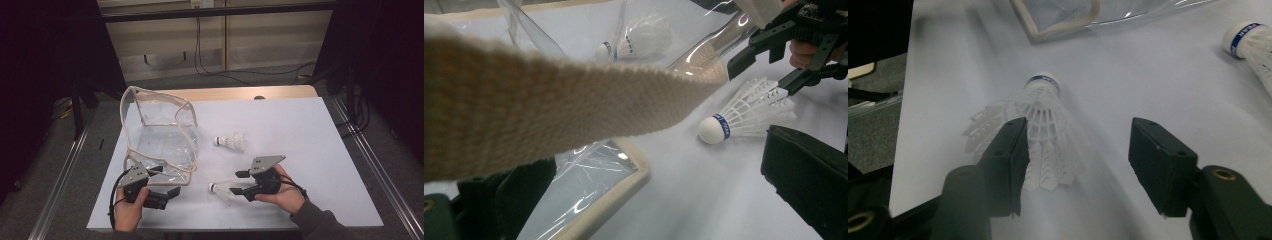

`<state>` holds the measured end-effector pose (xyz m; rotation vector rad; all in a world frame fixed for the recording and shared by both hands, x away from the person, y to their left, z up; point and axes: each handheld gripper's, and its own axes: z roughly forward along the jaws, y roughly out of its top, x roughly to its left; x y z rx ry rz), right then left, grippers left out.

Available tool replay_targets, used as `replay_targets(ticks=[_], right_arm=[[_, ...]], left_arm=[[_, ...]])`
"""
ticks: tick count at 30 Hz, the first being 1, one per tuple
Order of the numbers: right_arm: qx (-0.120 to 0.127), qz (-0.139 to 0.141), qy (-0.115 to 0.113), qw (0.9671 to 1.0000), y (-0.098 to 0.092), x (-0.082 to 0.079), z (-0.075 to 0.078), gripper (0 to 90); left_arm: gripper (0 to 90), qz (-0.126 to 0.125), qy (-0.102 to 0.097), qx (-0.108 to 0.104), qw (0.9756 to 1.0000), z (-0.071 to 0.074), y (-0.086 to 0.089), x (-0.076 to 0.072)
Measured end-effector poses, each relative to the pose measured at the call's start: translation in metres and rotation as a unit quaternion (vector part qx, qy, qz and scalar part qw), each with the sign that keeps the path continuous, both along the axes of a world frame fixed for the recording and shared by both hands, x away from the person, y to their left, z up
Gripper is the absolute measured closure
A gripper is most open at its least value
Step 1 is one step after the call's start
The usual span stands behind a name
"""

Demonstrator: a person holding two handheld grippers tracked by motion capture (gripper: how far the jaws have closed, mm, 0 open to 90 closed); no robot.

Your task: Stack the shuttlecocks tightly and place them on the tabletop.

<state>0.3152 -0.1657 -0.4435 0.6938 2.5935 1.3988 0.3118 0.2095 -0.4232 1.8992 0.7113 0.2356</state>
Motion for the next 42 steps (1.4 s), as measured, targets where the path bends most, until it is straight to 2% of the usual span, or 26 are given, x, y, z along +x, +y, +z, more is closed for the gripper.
replay_targets(ticks=[3, 10, 15, 18, 28, 42], right_arm=[[-0.002, 0.004, -0.004, 1.0000, 0.006, 0.001, -0.001, 53.9], [-0.004, 0.017, 0.001, 0.9998, 0.020, 0.006, -0.002, 67.9], [-0.002, 0.023, 0.008, 0.9997, 0.023, 0.011, -0.004, 83.2], [0.000, 0.024, 0.008, 0.9997, 0.023, 0.013, -0.004, 88.6], [0.014, 0.016, 0.001, 0.9998, 0.011, 0.018, 0.003, 90.0], [0.036, -0.027, -0.009, 0.9989, -0.014, 0.028, 0.014, 90.0]], left_arm=[[1.1, 0.000, 0.000, 0.001, 1.0000, 0.000, 0.000, 0.000], [1.1, -0.001, 0.000, -0.002, 1.0000, 0.000, 0.000, 0.000], [1.2, -0.002, 0.000, -0.003, 1.0000, 0.000, 0.000, 0.000], [1.2, -0.002, -0.001, -0.002, 1.0000, 0.000, 0.000, 0.000], [1.2, -0.002, -0.001, -0.002, 1.0000, 0.000, 0.000, 0.000], [1.2, -0.001, 0.000, 0.001, 1.0000, 0.000, 0.000, 0.000]])
